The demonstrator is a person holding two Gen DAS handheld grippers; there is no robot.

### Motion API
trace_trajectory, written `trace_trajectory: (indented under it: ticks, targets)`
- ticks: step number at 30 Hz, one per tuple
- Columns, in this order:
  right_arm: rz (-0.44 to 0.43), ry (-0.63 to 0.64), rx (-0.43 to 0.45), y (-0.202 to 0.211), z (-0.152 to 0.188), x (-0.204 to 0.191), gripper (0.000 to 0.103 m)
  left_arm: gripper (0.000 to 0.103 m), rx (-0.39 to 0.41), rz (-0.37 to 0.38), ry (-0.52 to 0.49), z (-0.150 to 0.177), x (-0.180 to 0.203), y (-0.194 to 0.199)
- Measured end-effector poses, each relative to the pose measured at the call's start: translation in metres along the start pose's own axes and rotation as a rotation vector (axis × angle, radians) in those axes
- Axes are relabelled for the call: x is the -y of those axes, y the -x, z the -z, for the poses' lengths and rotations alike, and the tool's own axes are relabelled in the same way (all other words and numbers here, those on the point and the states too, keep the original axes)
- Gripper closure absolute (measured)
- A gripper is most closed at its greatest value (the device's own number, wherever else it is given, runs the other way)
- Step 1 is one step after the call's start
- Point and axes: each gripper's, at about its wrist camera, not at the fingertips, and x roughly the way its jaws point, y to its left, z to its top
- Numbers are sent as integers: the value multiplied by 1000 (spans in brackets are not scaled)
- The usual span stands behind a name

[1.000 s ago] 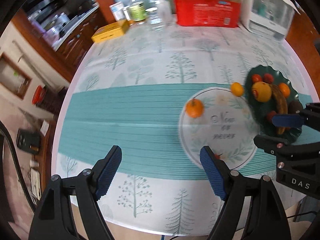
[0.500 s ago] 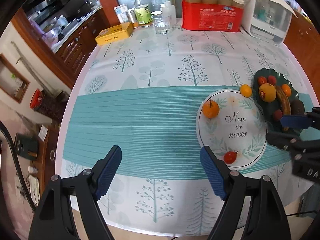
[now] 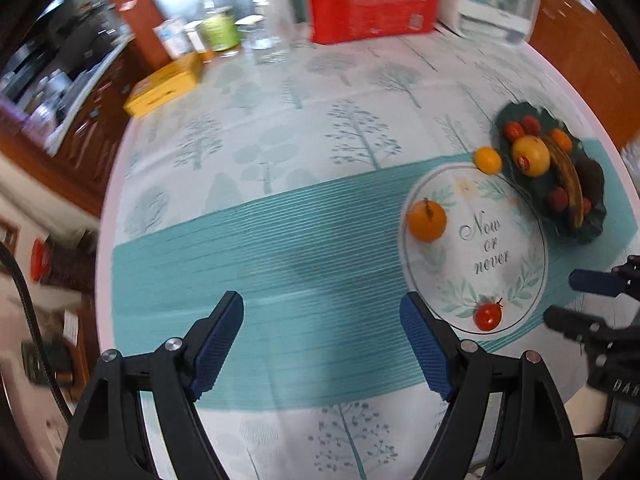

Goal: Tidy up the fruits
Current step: 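Withdraw both tools from the plate toward the mandarin and cherry tomato on the placemat, then close the left gripper on the mandarin while the right gripper closes on the cherry tomato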

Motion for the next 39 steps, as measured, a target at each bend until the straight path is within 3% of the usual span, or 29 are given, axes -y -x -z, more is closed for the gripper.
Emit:
trace_trajectory:
  ticks: [14,28,32,37,39]
  targets:
    - [36,-170,-39,-54,18,-9,55,24,-75,163,-199,-42,38,-63]
    - [56,-164,1,-79,12,-26,56,24,-51,197,-204,-65,67,-97]
    - [67,-157,11,-82,12,-28,68,24,-41,209,-187,-66,70,-102]
    - [83,-148,38,-83,8,-30,75,35,-42,224,-183,-67,74,-109]
    - [88,-153,48,-83,7,-28,75,45,-48,243,-183,-67,77,-111]
